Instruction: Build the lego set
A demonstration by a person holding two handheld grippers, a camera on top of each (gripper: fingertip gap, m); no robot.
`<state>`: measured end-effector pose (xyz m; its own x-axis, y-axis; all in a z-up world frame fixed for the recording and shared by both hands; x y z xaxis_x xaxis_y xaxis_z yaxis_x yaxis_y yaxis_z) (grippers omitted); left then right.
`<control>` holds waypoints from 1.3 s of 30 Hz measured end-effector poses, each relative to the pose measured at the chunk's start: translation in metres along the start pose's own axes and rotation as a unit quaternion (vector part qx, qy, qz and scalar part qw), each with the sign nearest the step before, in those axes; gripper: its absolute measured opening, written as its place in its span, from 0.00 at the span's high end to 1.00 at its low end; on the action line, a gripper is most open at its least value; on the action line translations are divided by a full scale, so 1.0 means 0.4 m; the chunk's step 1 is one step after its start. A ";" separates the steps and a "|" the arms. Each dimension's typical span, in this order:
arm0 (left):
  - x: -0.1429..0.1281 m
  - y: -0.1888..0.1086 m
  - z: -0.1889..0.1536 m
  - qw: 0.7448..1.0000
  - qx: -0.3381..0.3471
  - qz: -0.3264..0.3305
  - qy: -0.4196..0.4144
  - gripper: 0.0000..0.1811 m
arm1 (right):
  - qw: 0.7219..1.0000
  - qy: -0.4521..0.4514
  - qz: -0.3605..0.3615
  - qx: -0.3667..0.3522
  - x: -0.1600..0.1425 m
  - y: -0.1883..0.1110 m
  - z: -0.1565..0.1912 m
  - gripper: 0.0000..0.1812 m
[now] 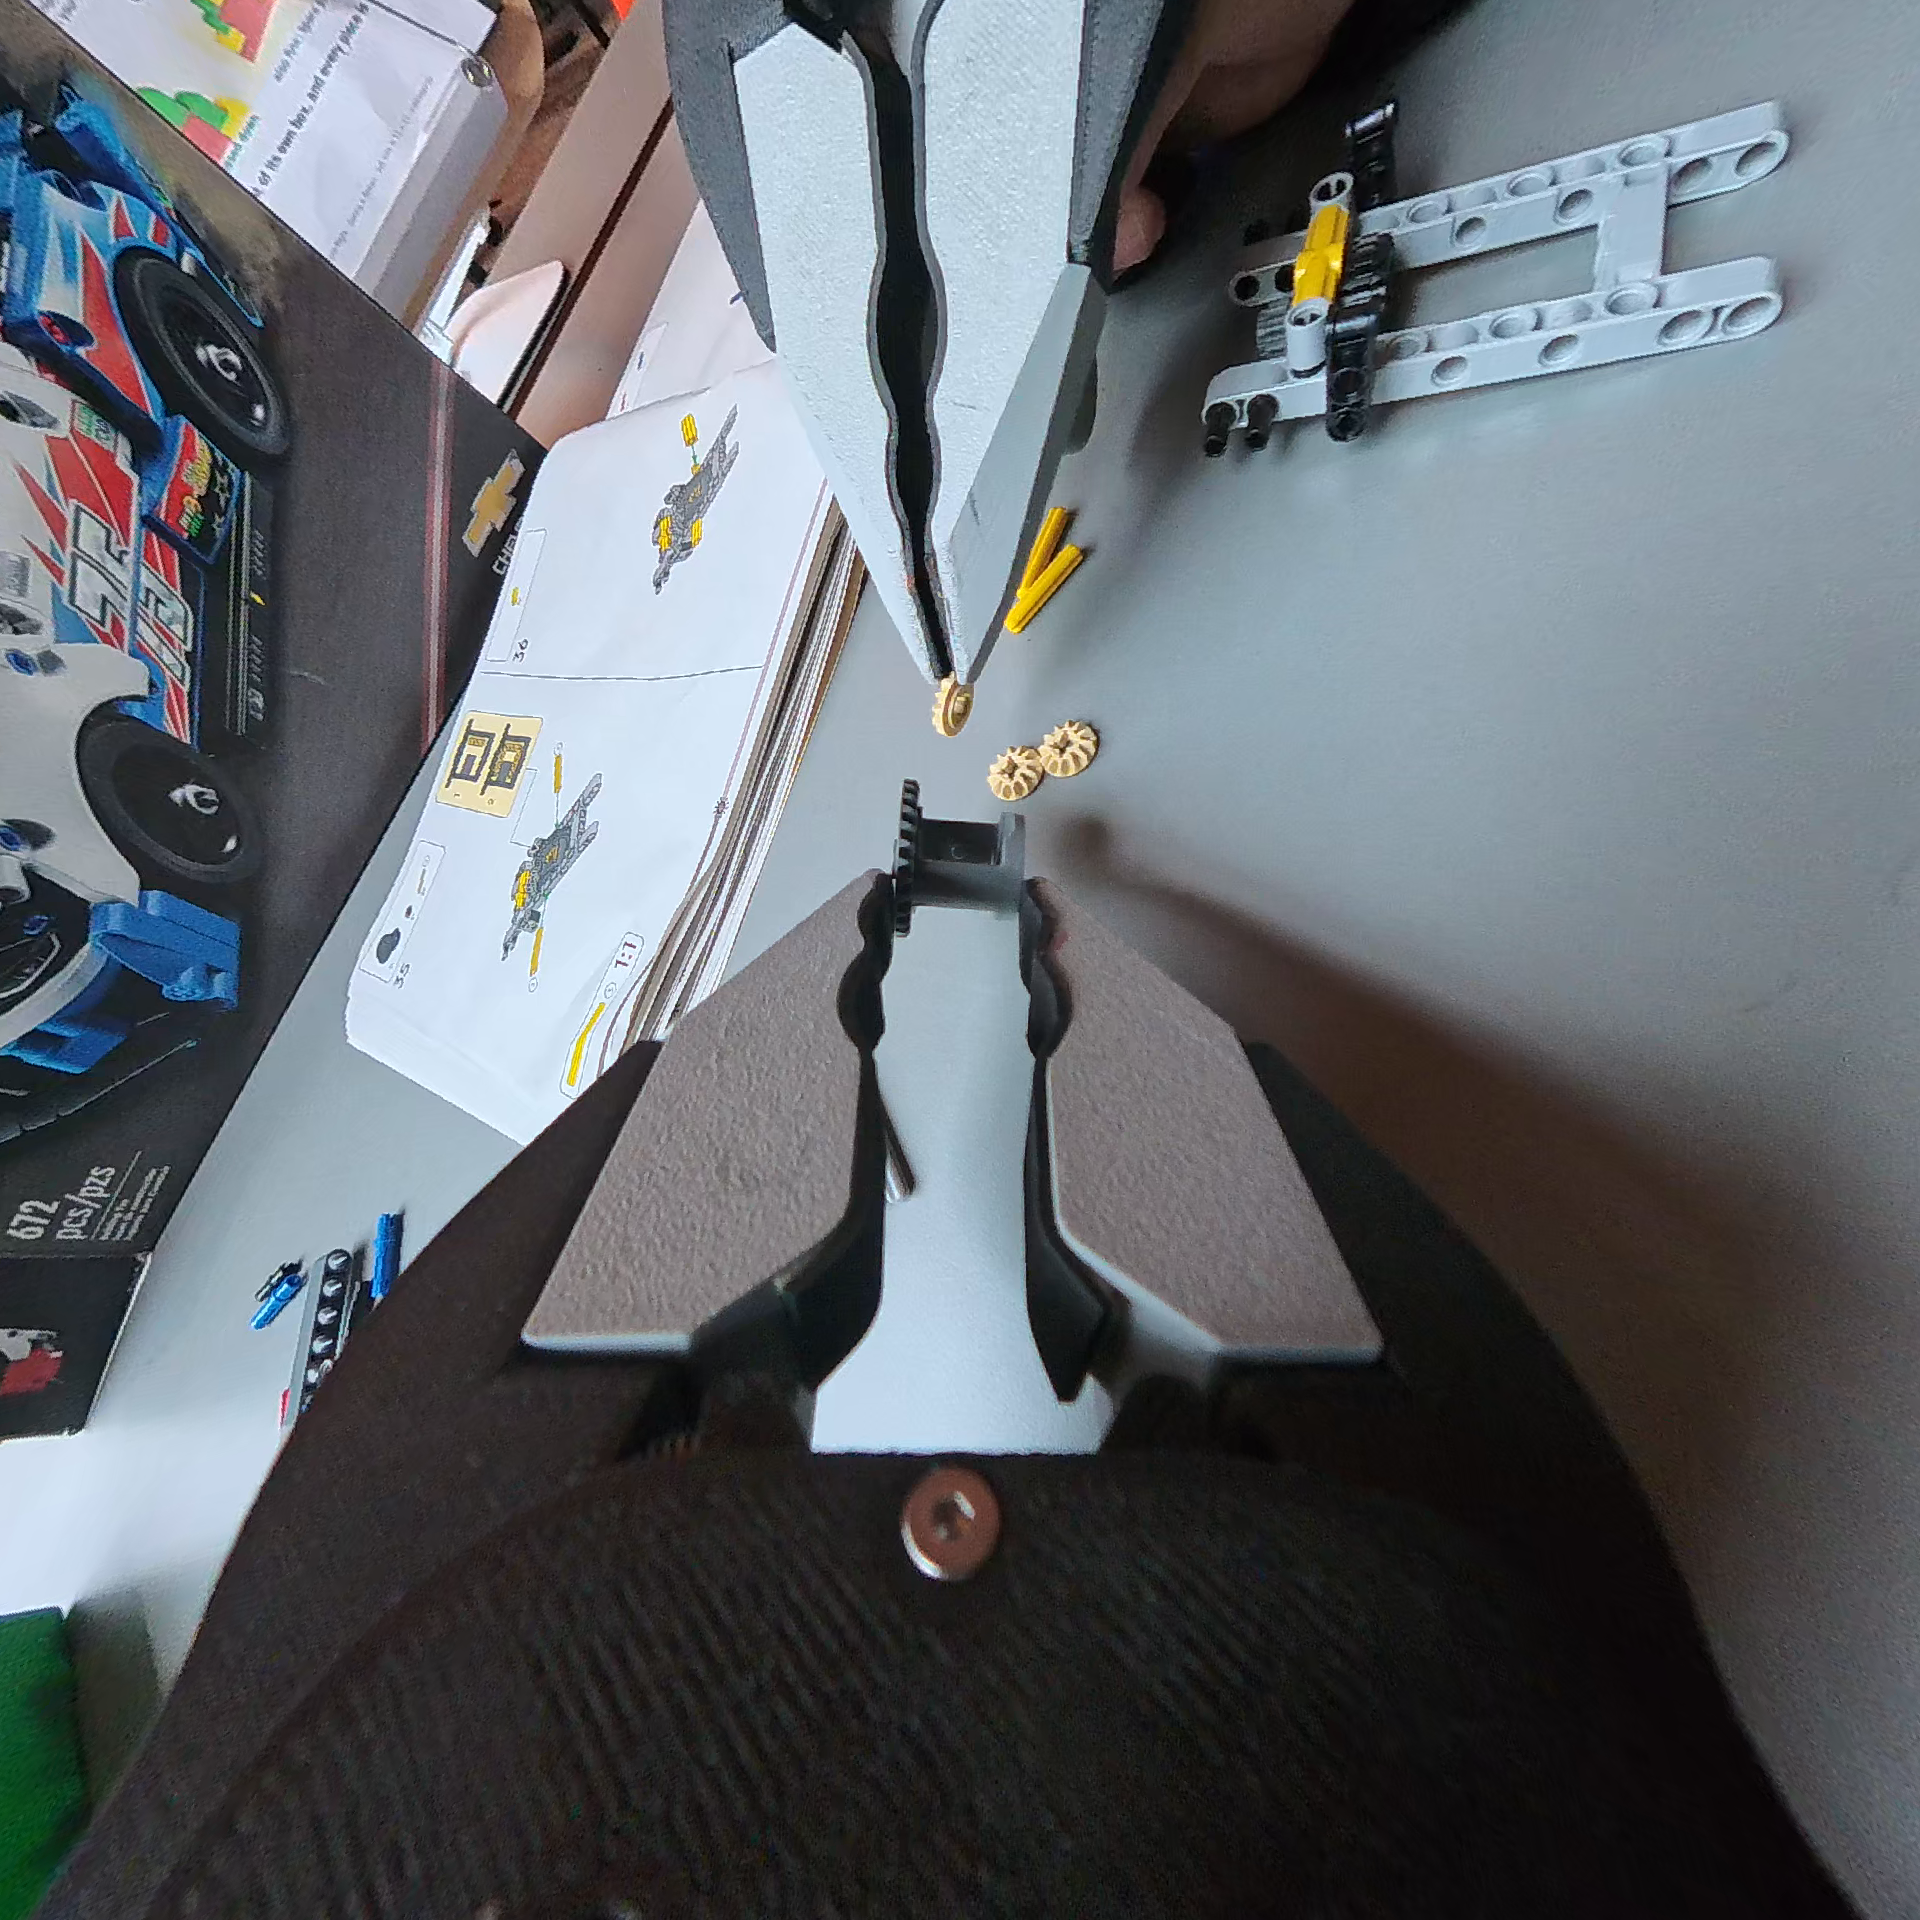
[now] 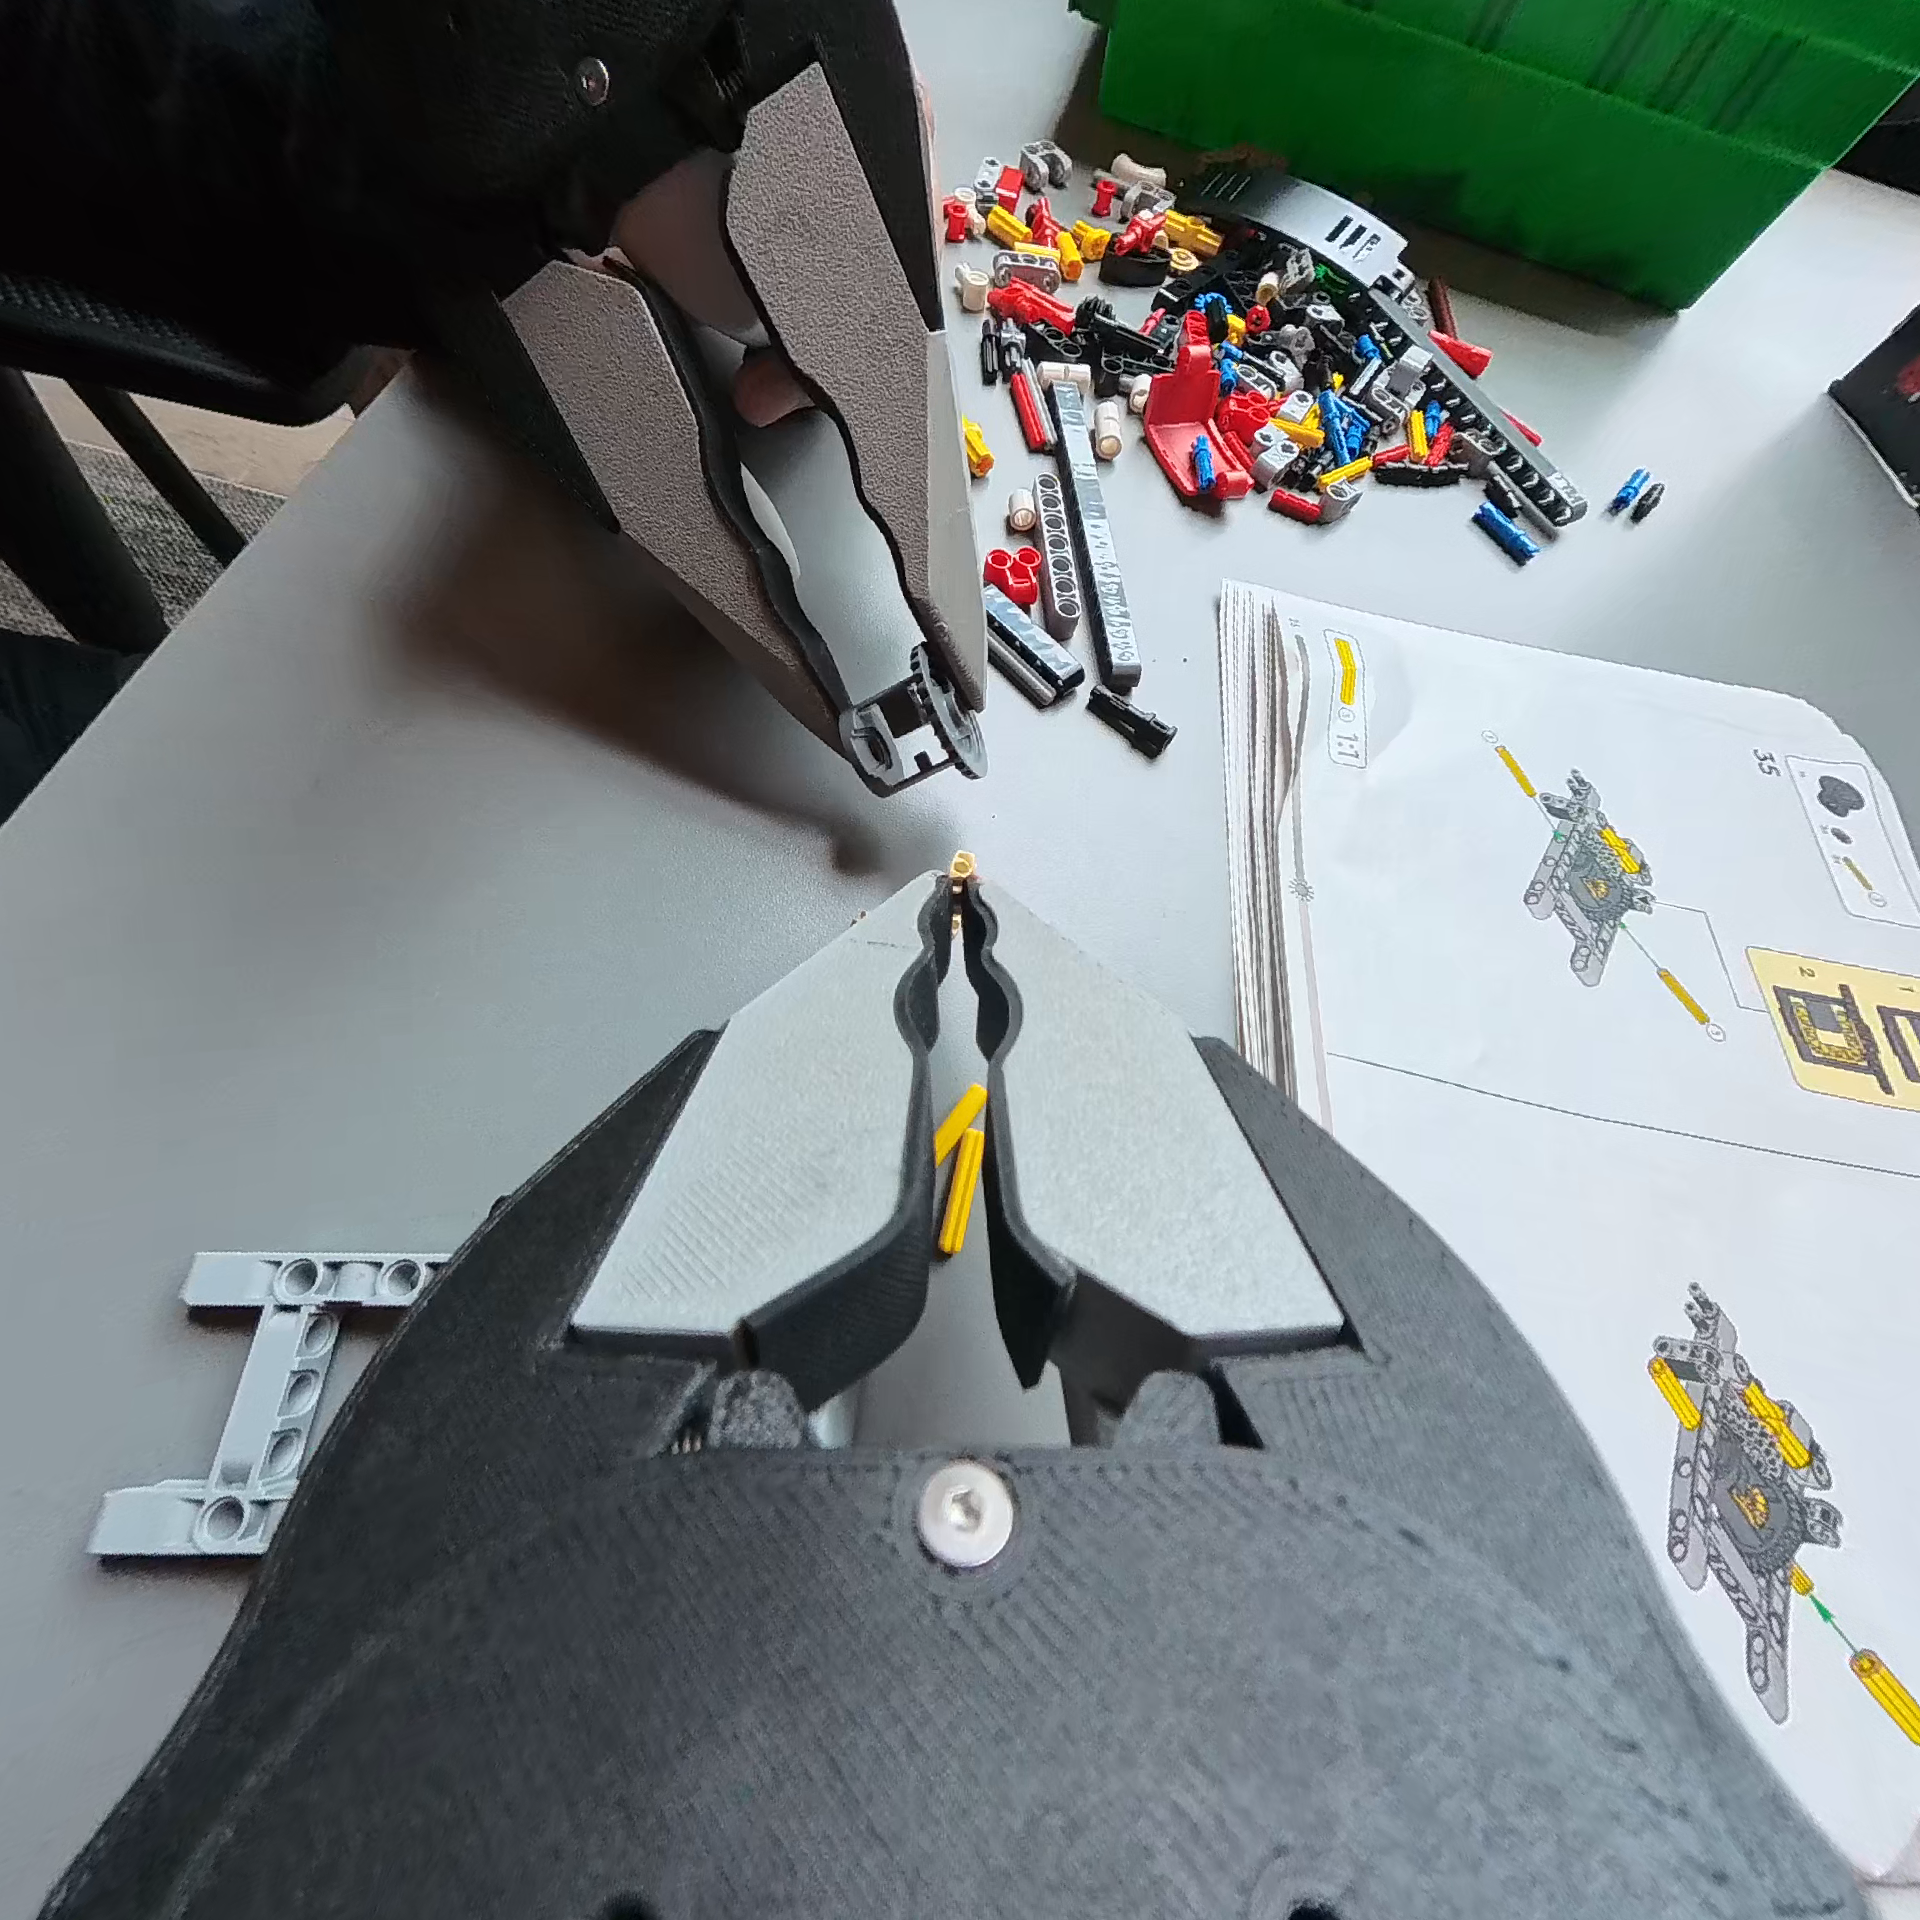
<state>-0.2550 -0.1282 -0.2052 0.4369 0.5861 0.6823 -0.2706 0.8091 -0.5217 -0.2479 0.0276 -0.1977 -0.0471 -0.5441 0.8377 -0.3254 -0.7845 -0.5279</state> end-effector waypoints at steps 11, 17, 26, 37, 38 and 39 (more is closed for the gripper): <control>-0.001 -0.001 0.001 1.000 0.000 0.000 -0.002 0.88 | 1.000 0.000 0.001 0.001 0.000 0.000 0.000 1.00; -0.001 -0.001 0.001 1.000 0.000 -0.001 -0.002 0.88 | 1.000 0.001 0.001 0.001 0.000 0.000 0.000 1.00; -0.001 -0.002 0.001 1.000 0.000 0.000 -0.002 0.88 | 1.000 0.000 0.001 0.001 0.000 0.000 0.001 1.00; 0.003 -0.023 0.018 0.998 -0.010 -0.040 -0.038 0.88 | 0.999 -0.034 -0.016 -0.027 0.006 -0.008 0.010 1.00; 0.008 -0.038 0.028 0.995 -0.021 -0.073 -0.062 0.88 | 0.998 -0.041 -0.023 -0.039 0.009 -0.012 0.009 1.00; 0.015 -0.059 0.039 0.987 -0.043 -0.121 -0.097 0.88 | 0.998 -0.043 -0.028 -0.047 0.011 -0.015 0.008 1.00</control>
Point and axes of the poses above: each gripper's, where its closed fingertips meet, y out along the fingers, x out of its top, z = x × y across the jaws, the point moved 8 cm from there along -y, back along the fingers
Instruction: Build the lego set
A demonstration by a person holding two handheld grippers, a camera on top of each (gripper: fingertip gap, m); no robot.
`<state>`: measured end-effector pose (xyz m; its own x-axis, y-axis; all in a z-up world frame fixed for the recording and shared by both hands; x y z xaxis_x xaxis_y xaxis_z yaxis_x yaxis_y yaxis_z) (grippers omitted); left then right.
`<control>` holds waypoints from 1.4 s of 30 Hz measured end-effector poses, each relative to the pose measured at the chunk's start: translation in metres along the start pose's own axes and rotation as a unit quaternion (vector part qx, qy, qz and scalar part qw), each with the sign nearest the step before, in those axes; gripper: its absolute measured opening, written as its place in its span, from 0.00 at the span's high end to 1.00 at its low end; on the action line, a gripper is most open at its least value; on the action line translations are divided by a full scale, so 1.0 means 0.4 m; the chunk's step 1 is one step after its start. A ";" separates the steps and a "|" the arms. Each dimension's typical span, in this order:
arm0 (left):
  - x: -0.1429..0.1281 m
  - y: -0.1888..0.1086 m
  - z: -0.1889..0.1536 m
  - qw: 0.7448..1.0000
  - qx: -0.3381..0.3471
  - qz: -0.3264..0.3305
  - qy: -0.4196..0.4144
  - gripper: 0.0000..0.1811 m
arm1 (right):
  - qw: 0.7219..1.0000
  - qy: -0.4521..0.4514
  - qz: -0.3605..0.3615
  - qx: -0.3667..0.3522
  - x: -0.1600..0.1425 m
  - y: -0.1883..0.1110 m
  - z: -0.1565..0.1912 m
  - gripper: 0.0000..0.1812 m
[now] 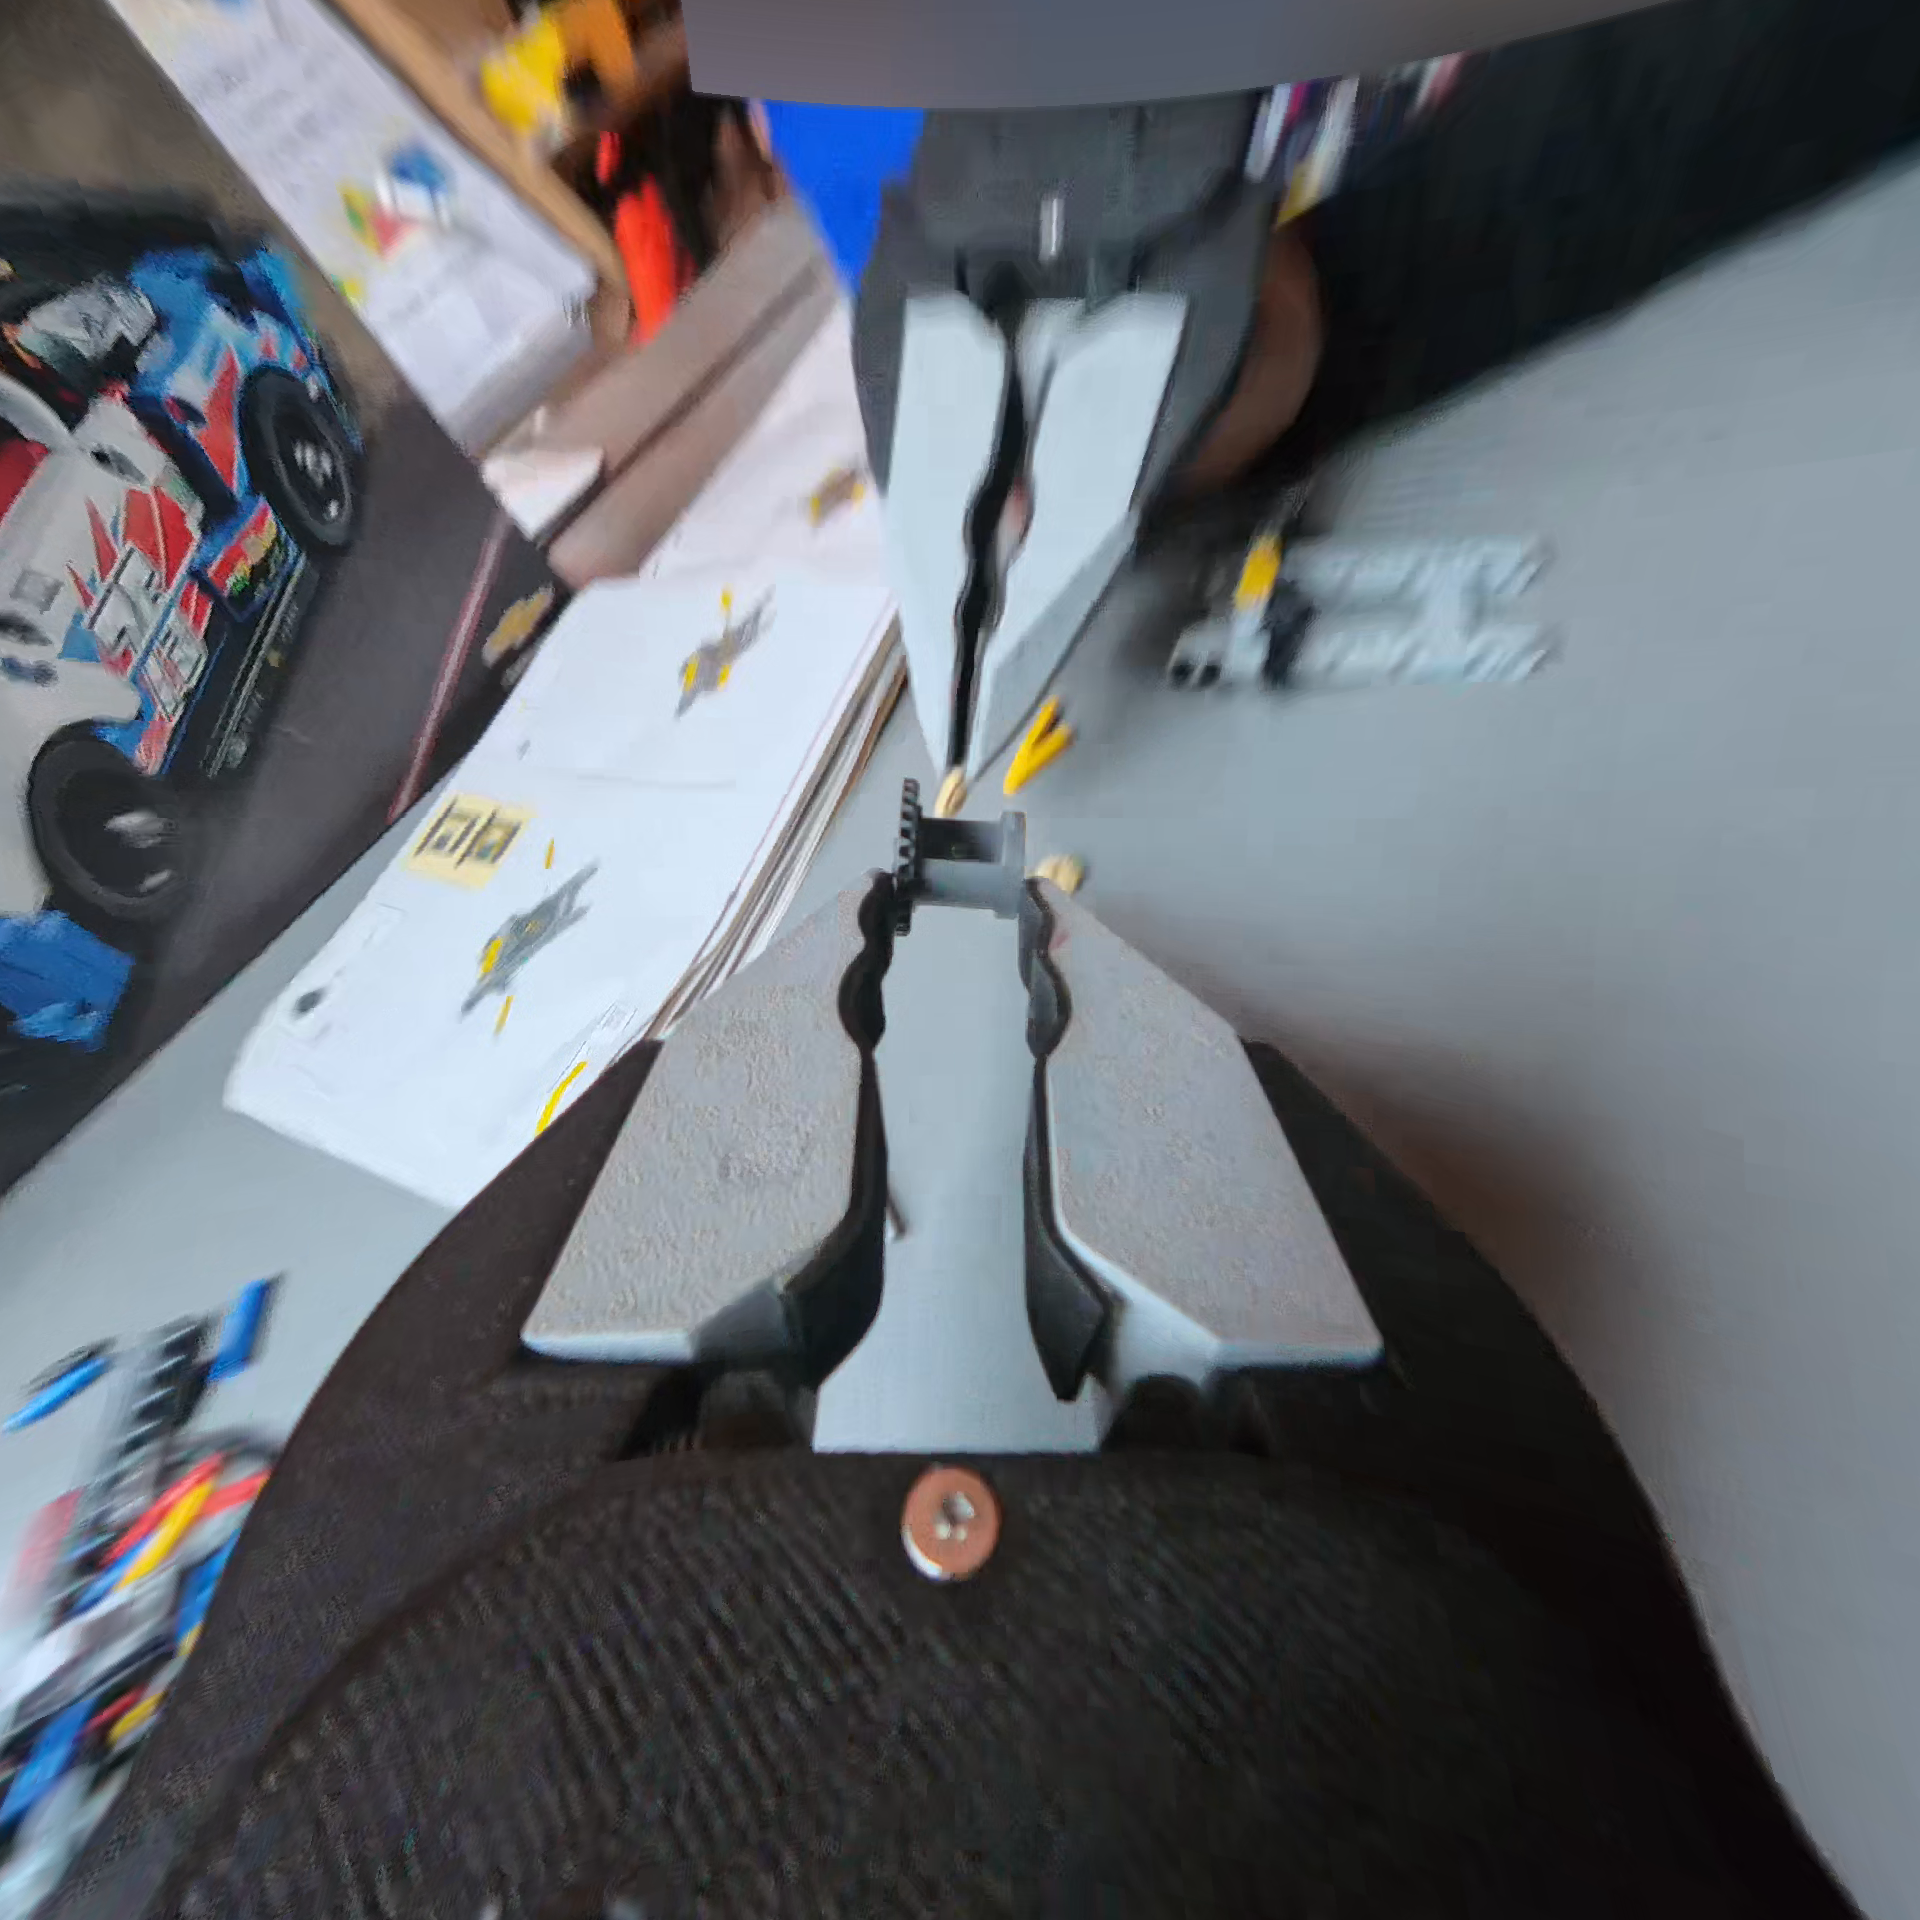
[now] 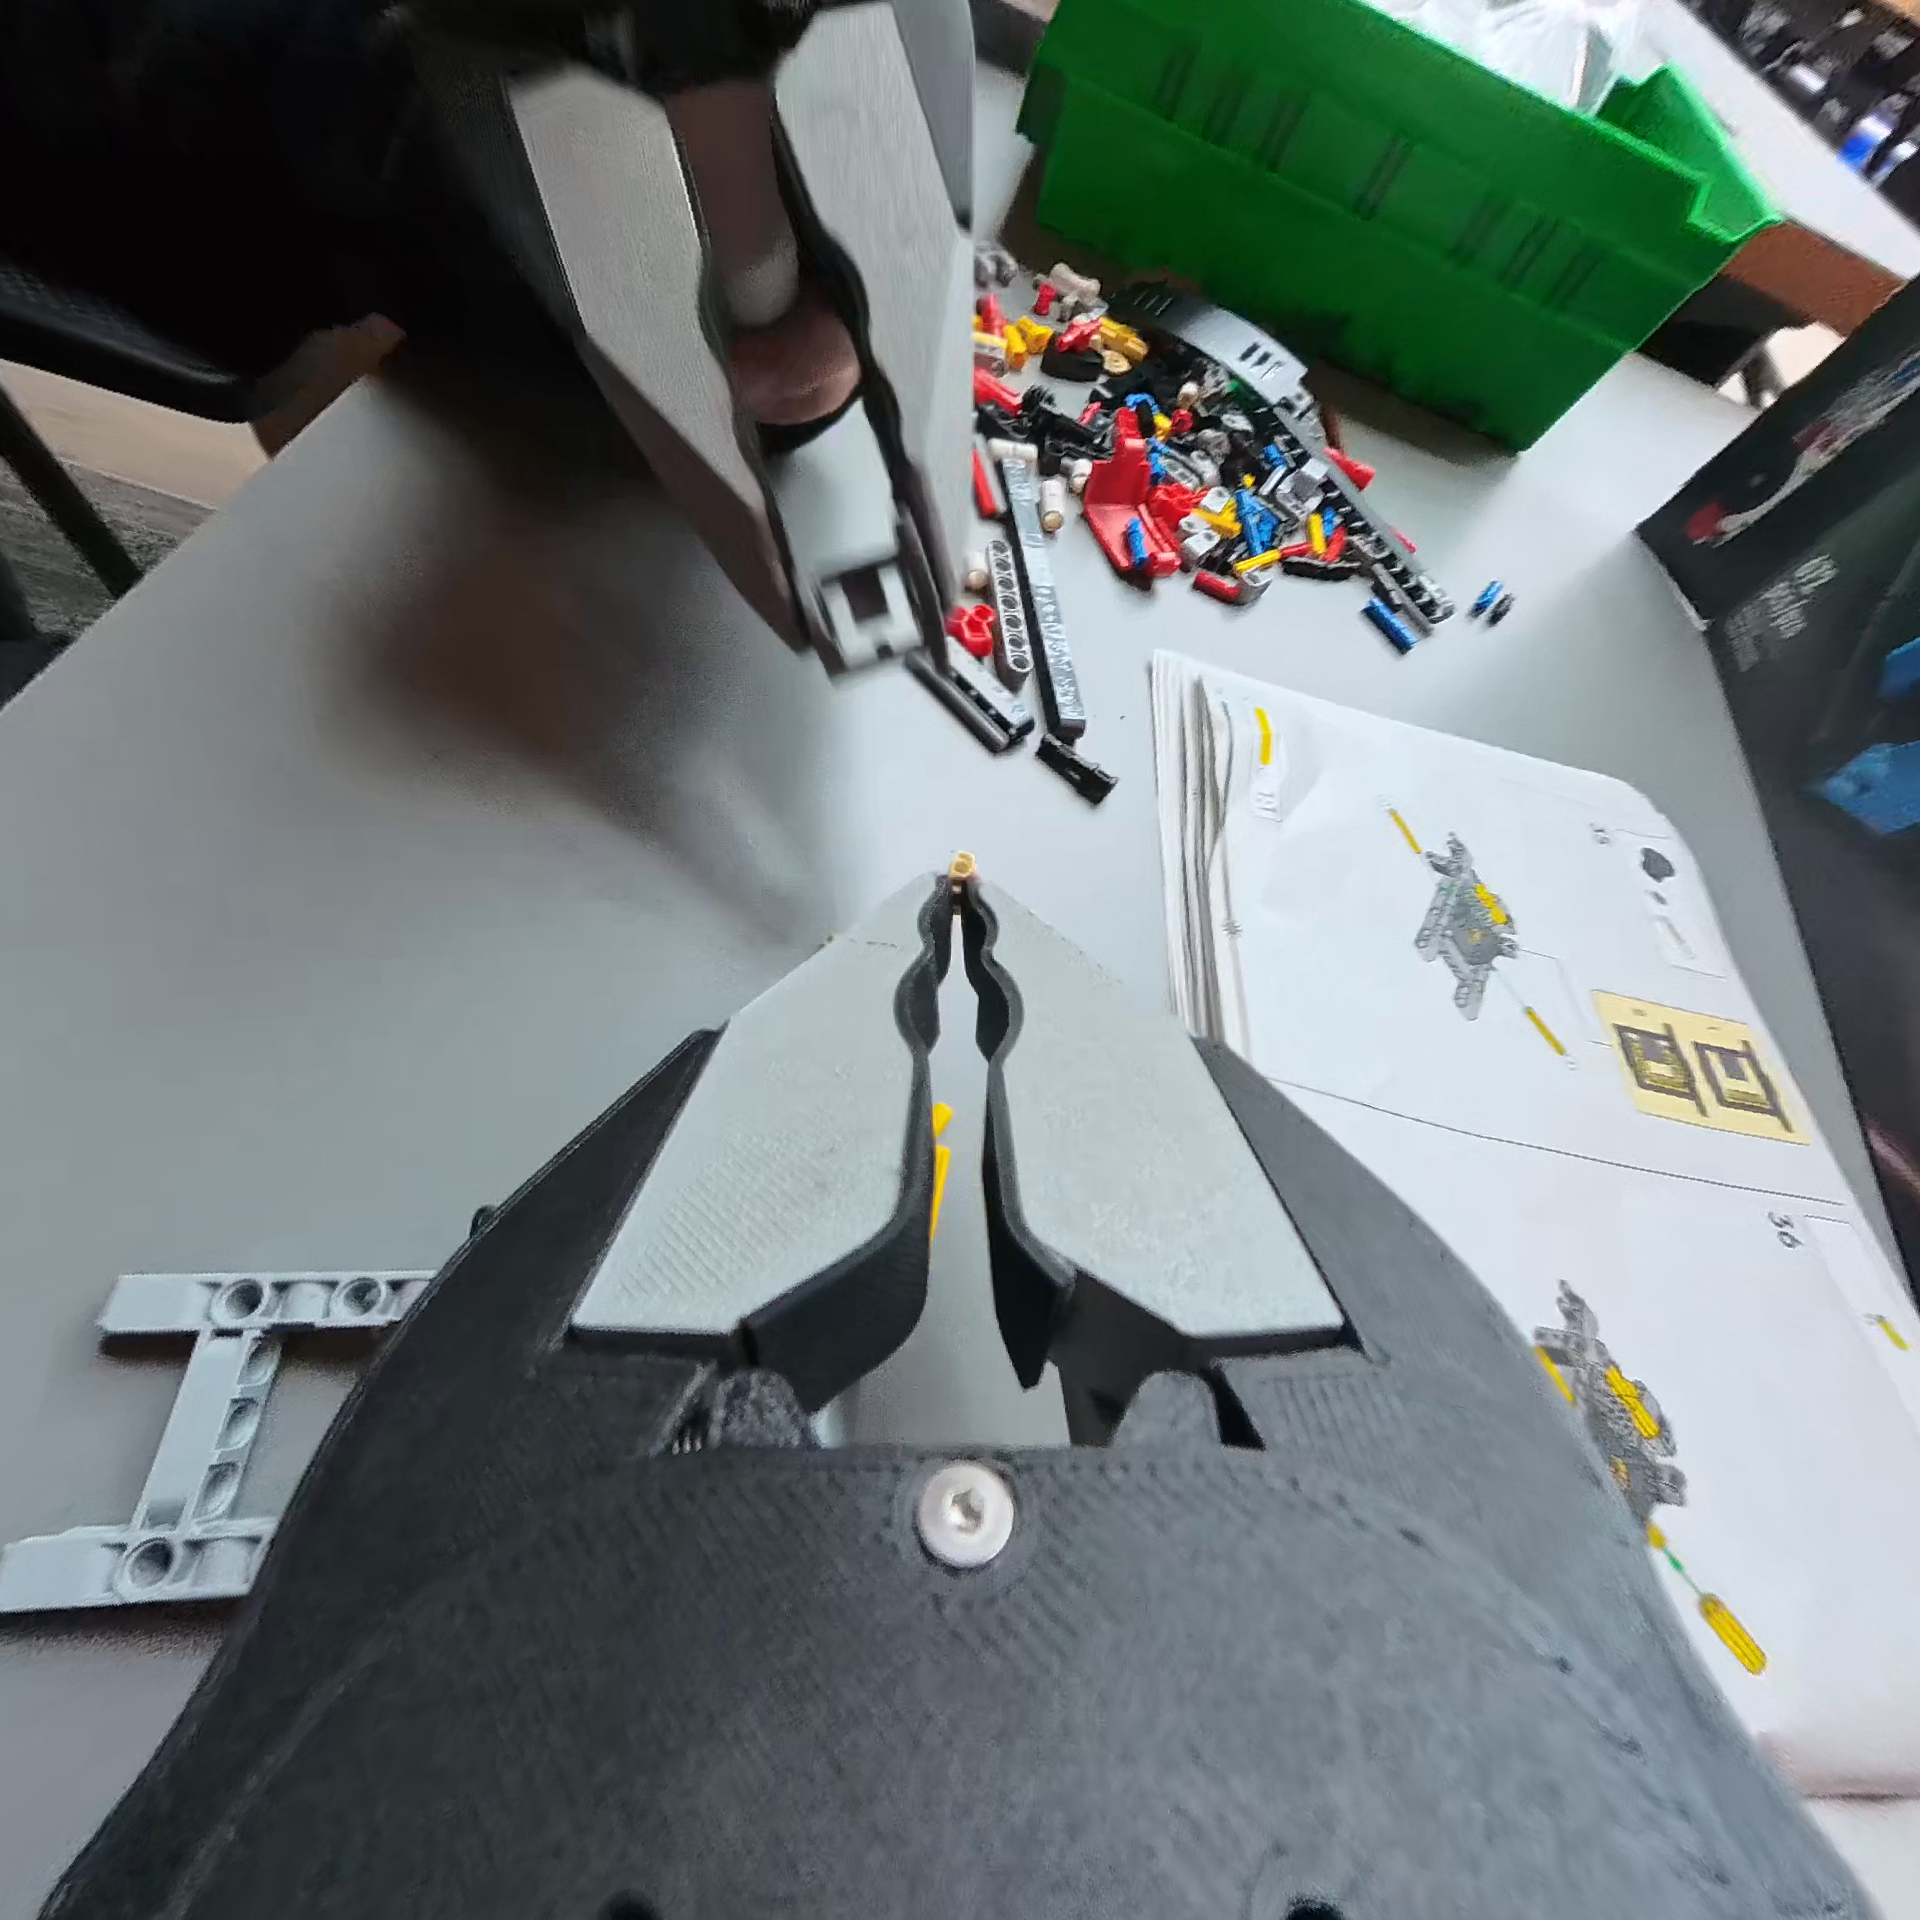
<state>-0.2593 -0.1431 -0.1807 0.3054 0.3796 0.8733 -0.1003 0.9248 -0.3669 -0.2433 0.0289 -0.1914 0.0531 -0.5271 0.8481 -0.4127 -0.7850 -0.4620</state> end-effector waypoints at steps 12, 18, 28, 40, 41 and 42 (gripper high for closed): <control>0.030 -0.130 0.087 0.909 -0.176 -0.286 -0.246 0.88 | 1.000 0.004 -0.006 -0.002 0.003 -0.003 0.001 1.00; 0.011 -0.109 0.093 0.888 -0.233 -0.251 -0.305 0.89 | 1.000 0.000 -0.015 -0.004 0.008 -0.009 0.002 1.00; 0.011 -0.027 0.022 0.957 -0.249 0.097 -0.110 0.89 | 0.974 -0.217 0.027 -0.063 0.068 -0.011 0.103 1.00; -0.033 0.063 0.000 0.935 -0.322 0.144 -0.025 0.89 | 0.895 -0.419 0.120 -0.096 0.047 0.055 0.208 1.00; -0.033 0.066 0.000 0.934 -0.324 0.147 -0.018 0.89 | 0.895 -0.419 0.121 -0.095 0.046 0.056 0.208 1.00; -0.032 0.069 0.000 0.934 -0.326 0.146 -0.011 0.89 | 0.894 -0.420 0.121 -0.094 0.046 0.055 0.208 1.00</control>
Point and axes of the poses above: each gripper's, where its closed fingertips meet, y out along the fingers, x out of its top, z = x × y across the jaws, the point moved 8 cm from there along -y, back along the fingers
